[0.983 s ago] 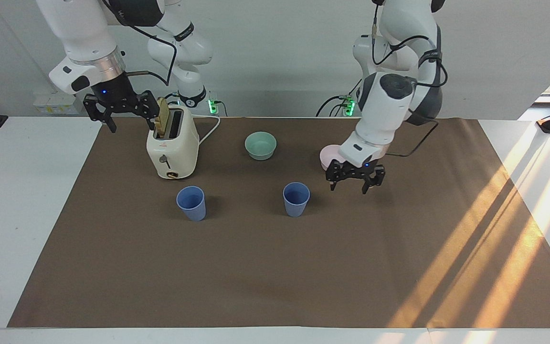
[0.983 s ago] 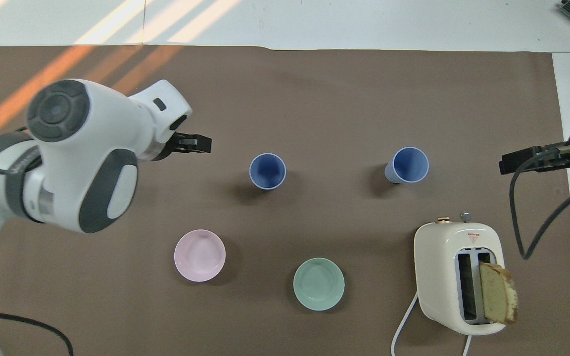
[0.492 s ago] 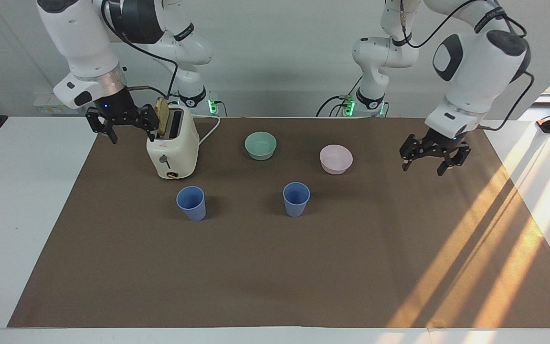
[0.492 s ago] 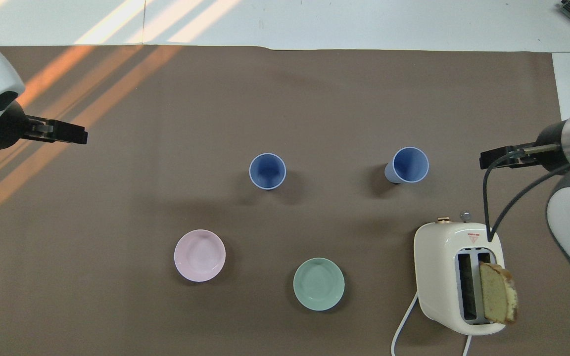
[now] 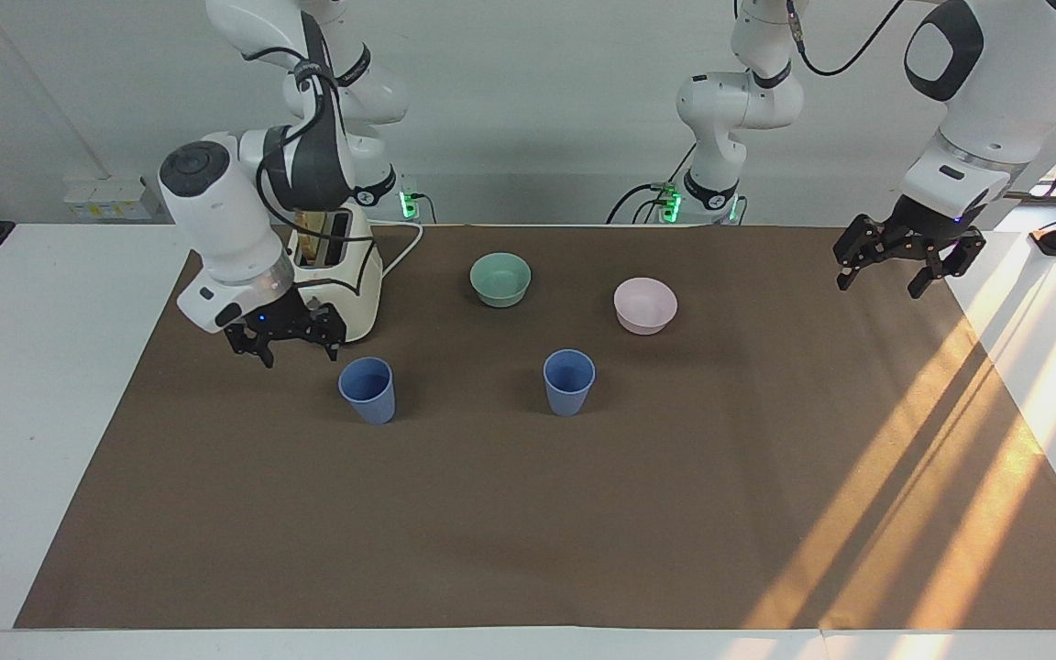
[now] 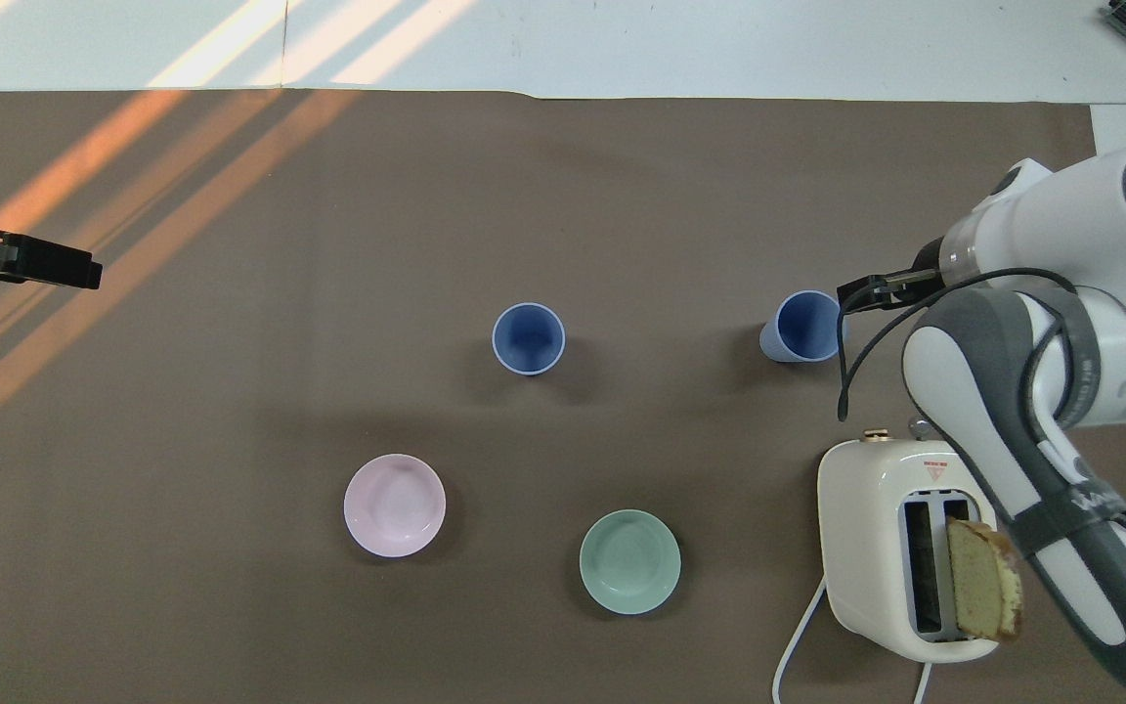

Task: Stack blue cups with both arms
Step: 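Reach the right gripper to the other blue cup and grasp it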

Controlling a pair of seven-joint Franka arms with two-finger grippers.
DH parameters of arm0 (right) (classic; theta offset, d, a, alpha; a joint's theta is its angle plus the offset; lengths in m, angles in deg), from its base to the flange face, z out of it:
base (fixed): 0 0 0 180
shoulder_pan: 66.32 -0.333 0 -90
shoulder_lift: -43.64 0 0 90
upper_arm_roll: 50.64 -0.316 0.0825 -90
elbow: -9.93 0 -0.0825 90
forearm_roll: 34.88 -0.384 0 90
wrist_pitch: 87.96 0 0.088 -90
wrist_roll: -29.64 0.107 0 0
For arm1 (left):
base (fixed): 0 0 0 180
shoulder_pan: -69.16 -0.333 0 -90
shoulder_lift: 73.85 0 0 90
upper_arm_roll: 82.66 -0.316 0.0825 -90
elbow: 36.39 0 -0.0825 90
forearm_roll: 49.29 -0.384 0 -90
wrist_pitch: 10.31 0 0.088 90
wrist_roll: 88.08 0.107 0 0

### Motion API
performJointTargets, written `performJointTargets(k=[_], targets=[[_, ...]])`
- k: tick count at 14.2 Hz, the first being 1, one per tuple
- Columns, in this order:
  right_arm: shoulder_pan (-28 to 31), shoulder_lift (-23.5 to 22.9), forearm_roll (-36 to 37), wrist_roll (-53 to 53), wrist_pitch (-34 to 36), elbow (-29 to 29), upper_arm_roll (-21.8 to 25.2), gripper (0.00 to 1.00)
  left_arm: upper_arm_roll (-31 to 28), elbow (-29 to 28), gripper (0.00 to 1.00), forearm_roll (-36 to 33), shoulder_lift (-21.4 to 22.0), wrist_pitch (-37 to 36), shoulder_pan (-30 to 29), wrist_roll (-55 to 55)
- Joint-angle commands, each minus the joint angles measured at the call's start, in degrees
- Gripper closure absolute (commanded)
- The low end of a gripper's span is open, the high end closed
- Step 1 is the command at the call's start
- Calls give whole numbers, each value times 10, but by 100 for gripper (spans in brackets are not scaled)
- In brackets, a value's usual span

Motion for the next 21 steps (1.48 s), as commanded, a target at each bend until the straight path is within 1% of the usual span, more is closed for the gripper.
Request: performJointTargets(k=[1,4,6,7,8,9,12,17,18,19,20,21], targets=[[-7,-24,4,30,-35,-6,-4,0,3,15,0,-9,-10,-12,-5,17],[-18,-36,4,31,-65,-30,-4,0,3,14,0,-9,-9,-15,-4,16],[-16,-36,4,22,-65,-34,-4,0,3,14,0,-9,-8,-18,-5,14],[-17,-36,5,22,-65,-34,-4,20,3,12,0,-9,-8,-18,-5,13],[-19,-36,5,23,-65,-34,-4,73,3,12,0,-9,-7,-19,-5,12],[-19,-36,5,23,-65,-34,-4,99,3,12,0,-10,-7,-20,-5,12],[-19,-36,5,22,-62,-32,-4,100,3,11,0,-10,-5,-35,-5,13],[-18,-40,5,25,-55,-20,-4,100,3,10,0,-10,-5,-33,-5,13],[-19,-40,4,28,-45,-7,-4,100,3,10,0,-10,-5,-33,-5,14],[-19,-40,3,34,-15,18,-5,100,3,10,0,-10,-5,-33,-5,14],[-19,-39,-21,50,15,45,-5,100,3,10,0,-10,-5,-32,-5,15],[-19,-37,-66,77,46,78,-5,100,3,10,0,-10,-5,-31,-5,16]])
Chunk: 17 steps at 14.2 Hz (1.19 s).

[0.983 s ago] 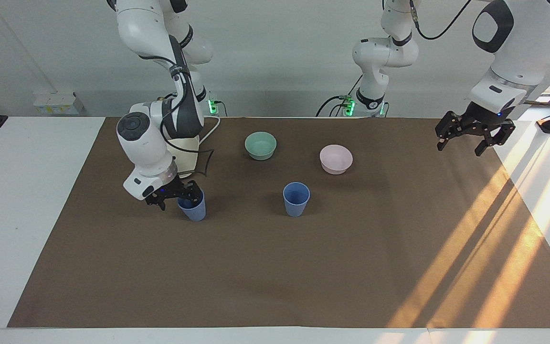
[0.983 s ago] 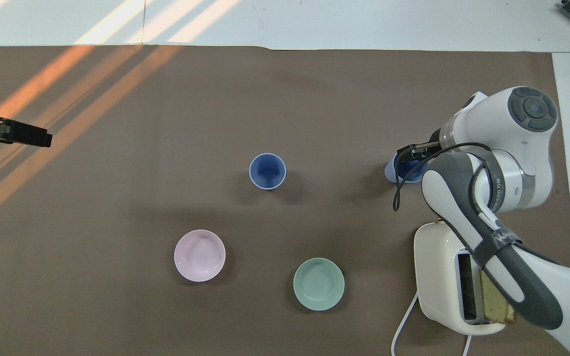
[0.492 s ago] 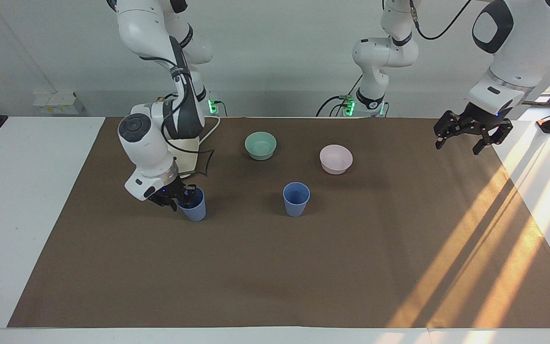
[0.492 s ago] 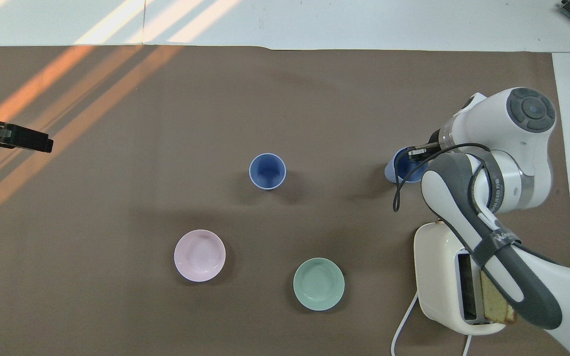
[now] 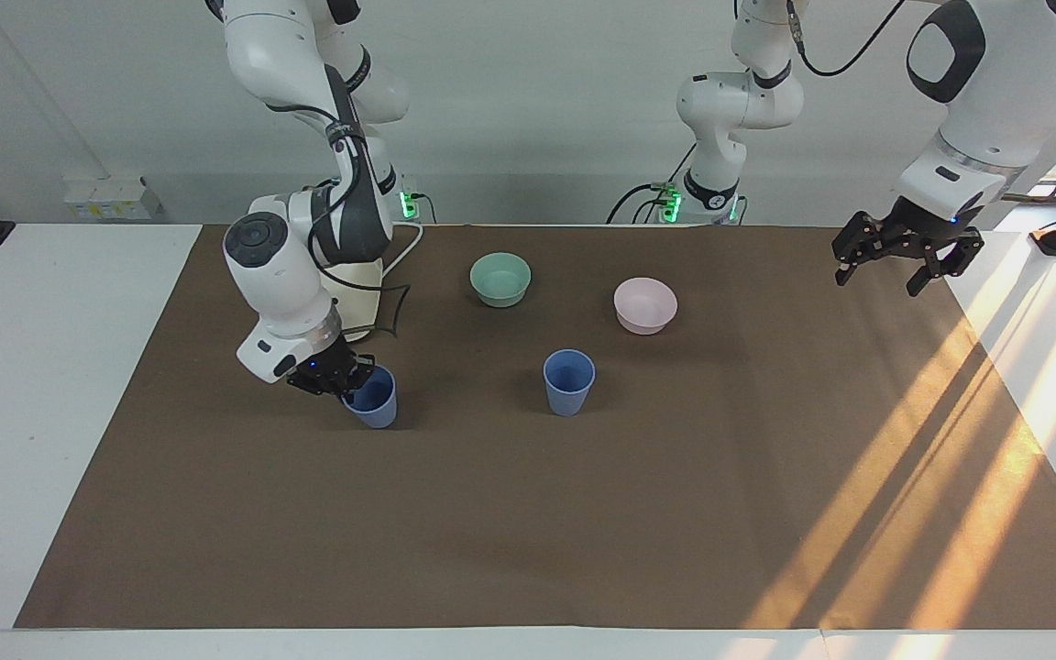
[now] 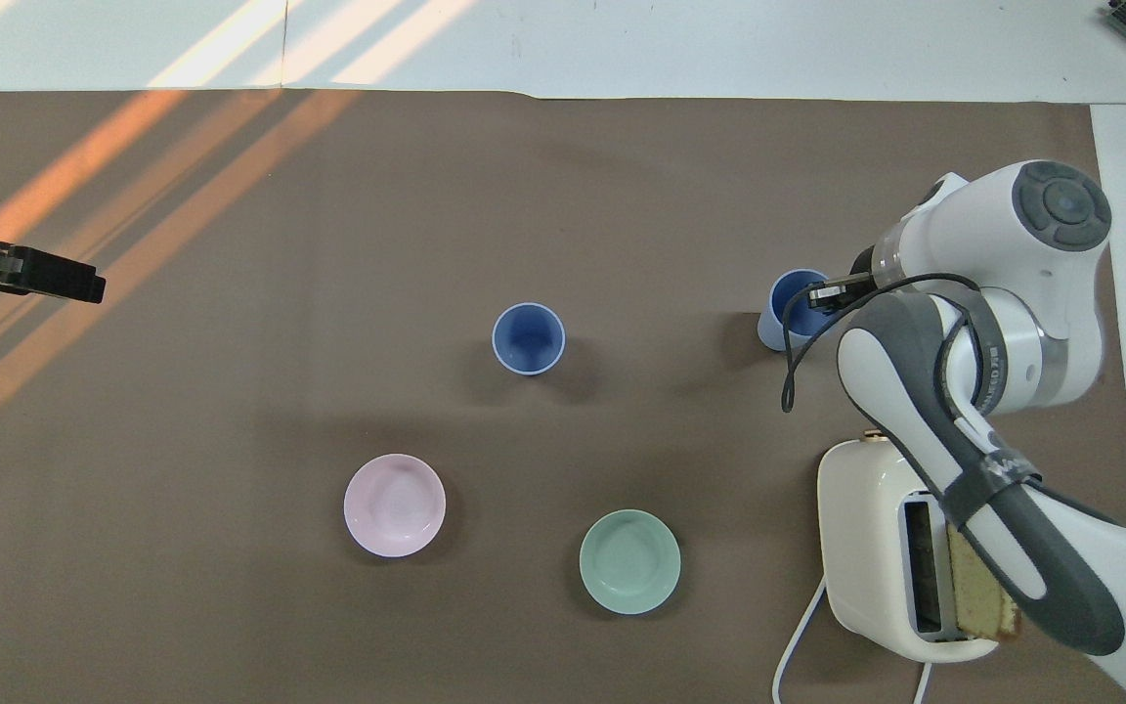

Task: Stack blue cups with both arms
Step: 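Lift the blue cup with the right gripper over the center cup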

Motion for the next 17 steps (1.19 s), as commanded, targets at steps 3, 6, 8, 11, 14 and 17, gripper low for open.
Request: performJointTargets(k=[3,6,8,11,14,17], targets=[[-21,-13,-86,161,130,156,-3,100,3,10,0,-10,-4,-7,-5,9],[-68,-23,-52,214,138,184,-2,100,3,10,0,-10,-4,-9,-5,7],[-110,-27,-31,254,137,195,0,100,3,10,0,-9,-4,-7,-5,7],[-147,-66,-15,324,190,286,0,100,3,10,0,-9,-4,-6,-5,6],[-174,-85,-16,388,194,324,-4,100,3,10,0,-9,-4,-5,-4,5],[-214,-94,-14,432,177,322,-3,100,3,10,0,-10,-4,-5,-4,5]])
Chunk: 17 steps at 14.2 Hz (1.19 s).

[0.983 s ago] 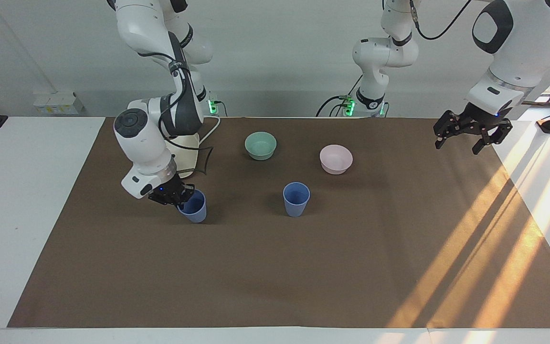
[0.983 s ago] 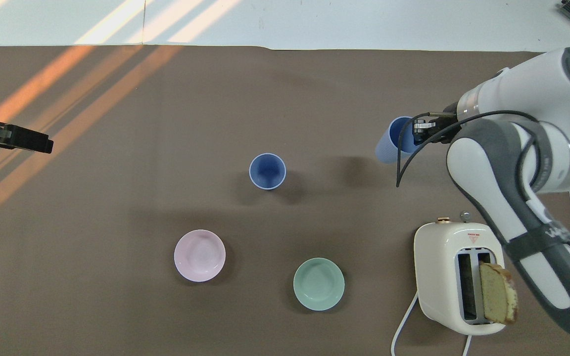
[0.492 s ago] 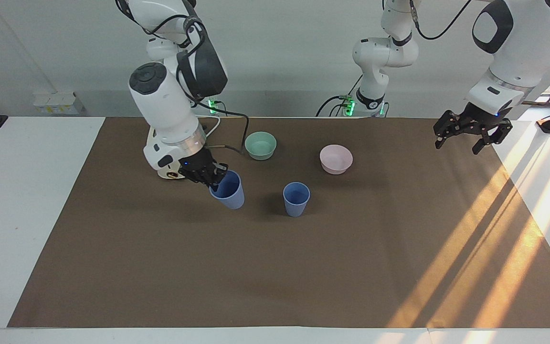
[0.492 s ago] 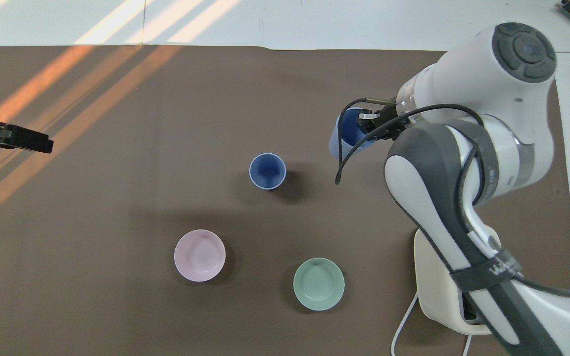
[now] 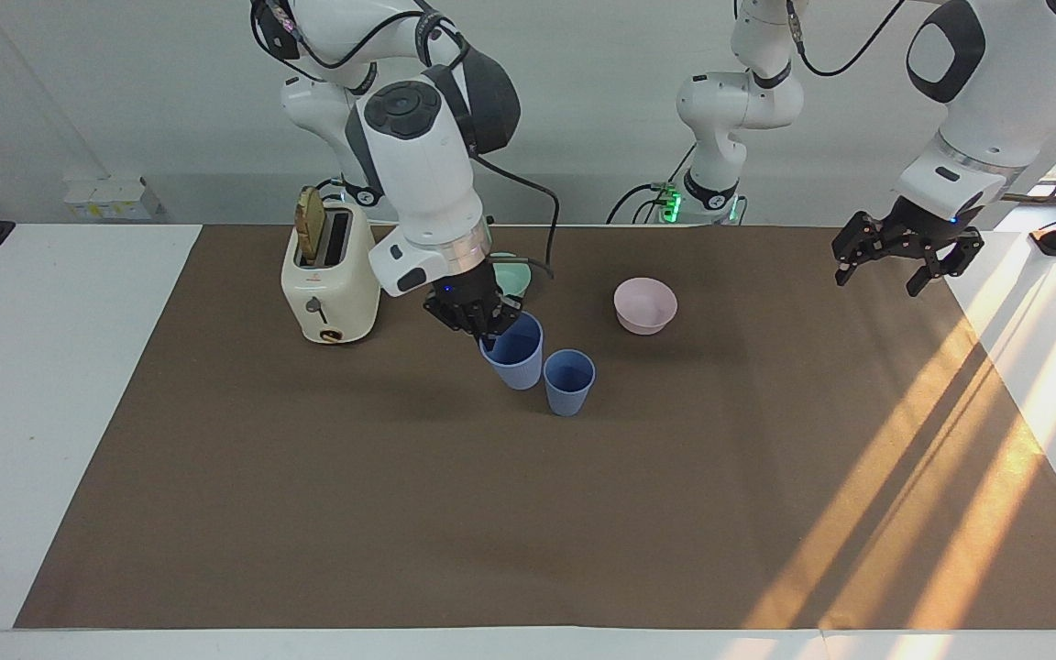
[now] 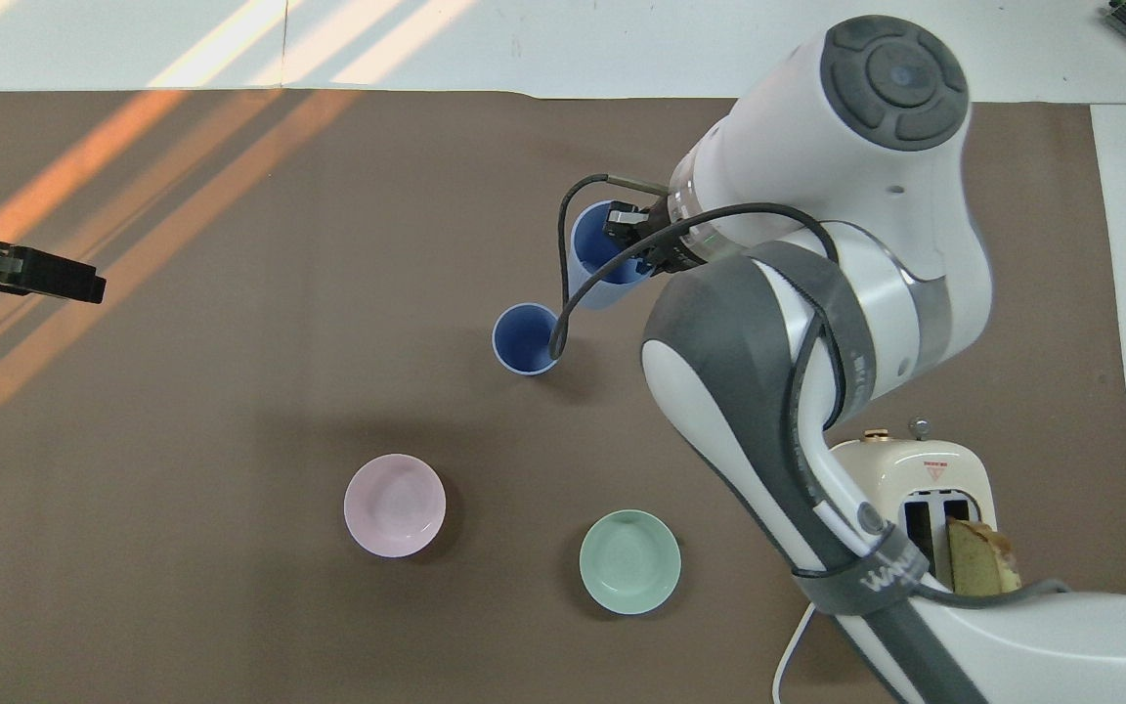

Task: Stack blue cups with both arms
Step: 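Lift the blue cup with the right gripper over the center cup, then lower the held cup into the center cup and open the right gripper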

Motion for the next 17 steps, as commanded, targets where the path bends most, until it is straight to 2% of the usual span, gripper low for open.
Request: performJointTargets(k=[1,6,9,17], targets=[[-34,-27,10,41,-9,24,-1,100,3,10,0,-9,-4,-5,-4,6],[-49,-29,9,48,-17,15,-2,100,3,11,0,-9,-4,-3,-4,6],[-52,-31,10,49,-52,-26,-2,100,3,11,0,-9,-4,-3,-4,8],[-54,-24,10,48,-57,-61,-2,100,4,11,0,-9,-4,-5,-3,6]])
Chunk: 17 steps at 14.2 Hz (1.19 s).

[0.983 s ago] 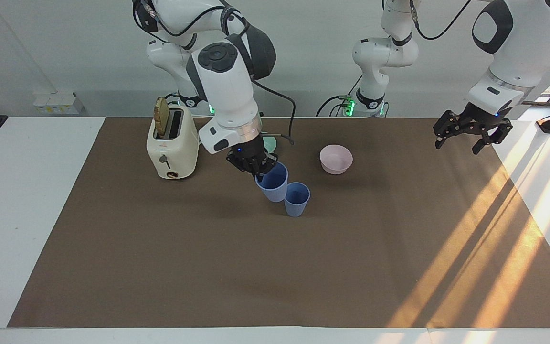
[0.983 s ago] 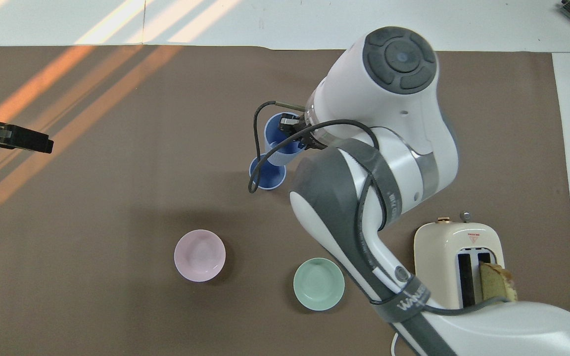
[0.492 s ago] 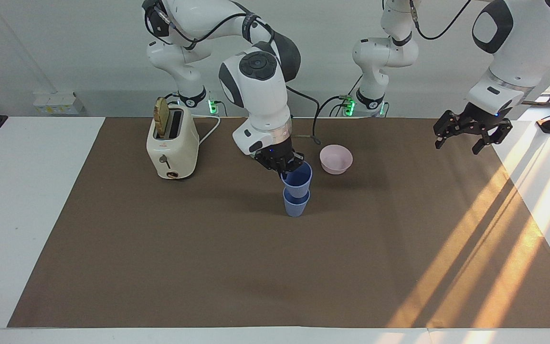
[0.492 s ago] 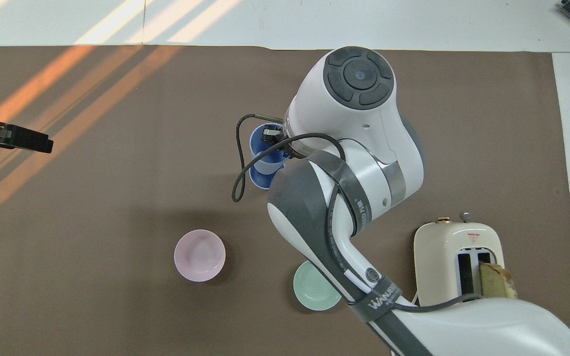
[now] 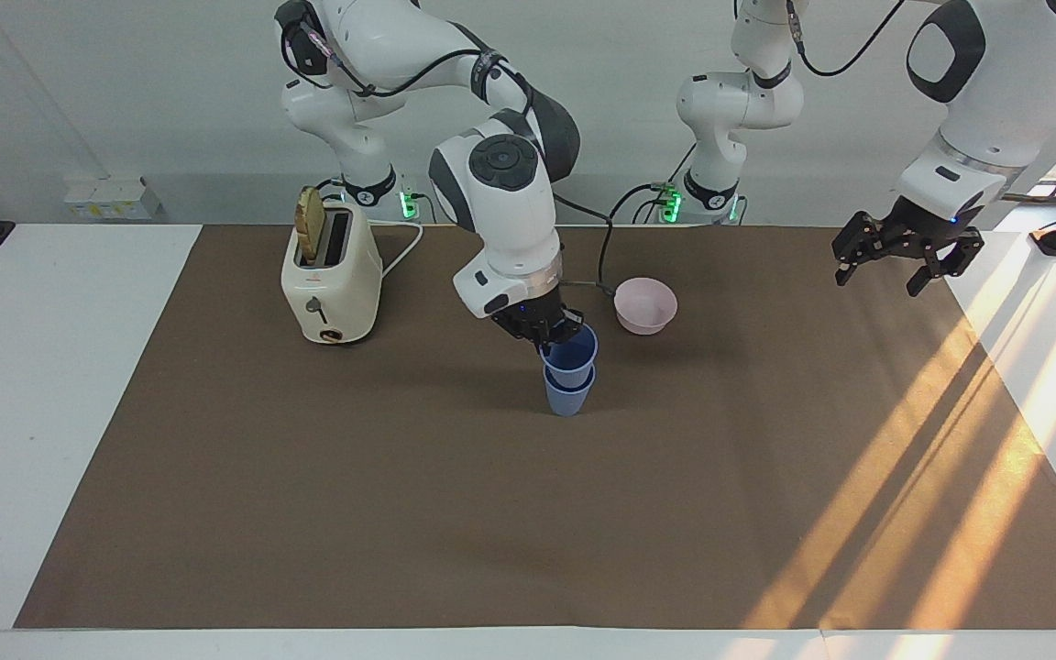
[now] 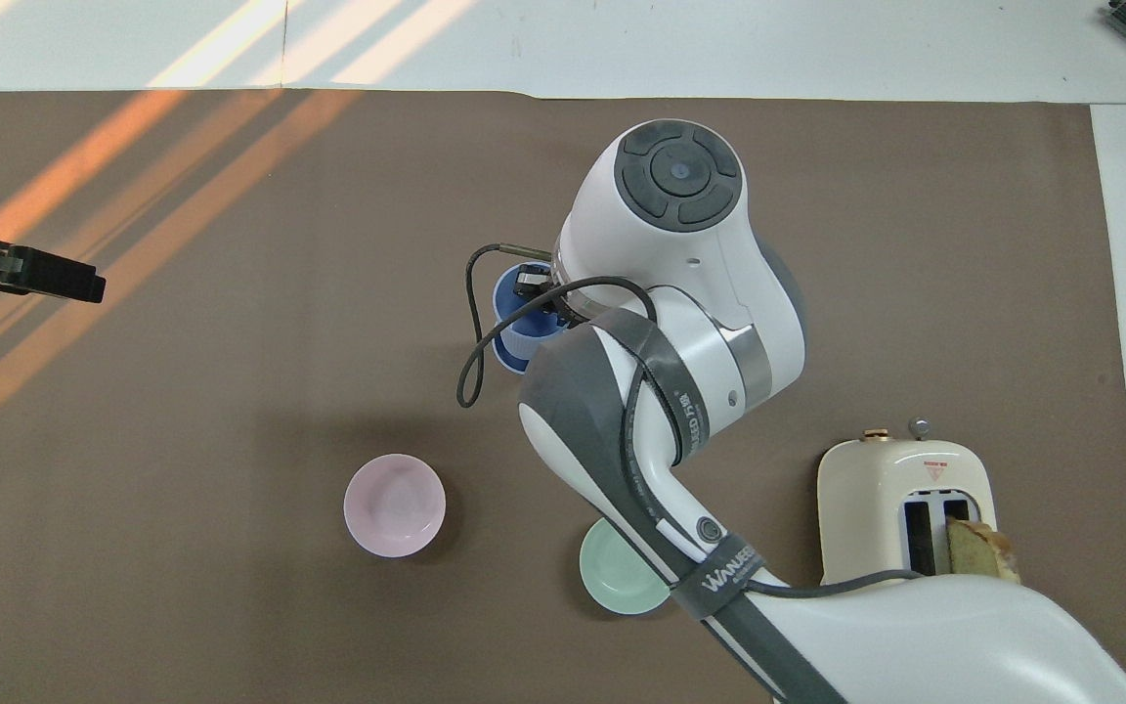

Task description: Stack blue cups with both arms

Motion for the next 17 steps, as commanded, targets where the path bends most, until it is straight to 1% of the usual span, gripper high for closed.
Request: performJointTargets(k=[1,2,3,8,10,11,12,14,16,17], targets=[[1,11,7,6,-20,-25,-3,100,3,11,0,-9,-4,-7,-3,6],[1,11,6,7,-20,-24,-3,72,3,11,0,-9,-4,-7,-4,5],[1,11,6,8,-25,-24,-3,1,3,11,0,-9,-4,-8,-4,5],[9,18,9,2,-19,-16,1,0,2,12,0,-9,-4,-9,-4,5],[29,44,18,-21,-14,-15,5,0,3,12,0,-9,-4,-9,-4,5],[52,57,17,-39,-4,-8,6,0,3,12,0,-9,-4,-9,-4,6],[77,64,19,-82,16,1,4,0,3,12,0,-9,-4,-9,-4,5],[104,85,35,-191,70,17,9,0,3,12,0,-9,-4,-9,-4,6],[137,120,50,-262,119,21,13,0,3,11,0,-9,-4,-9,-4,5],[150,139,50,-287,133,21,14,0,3,12,0,-9,-4,-9,-4,5]])
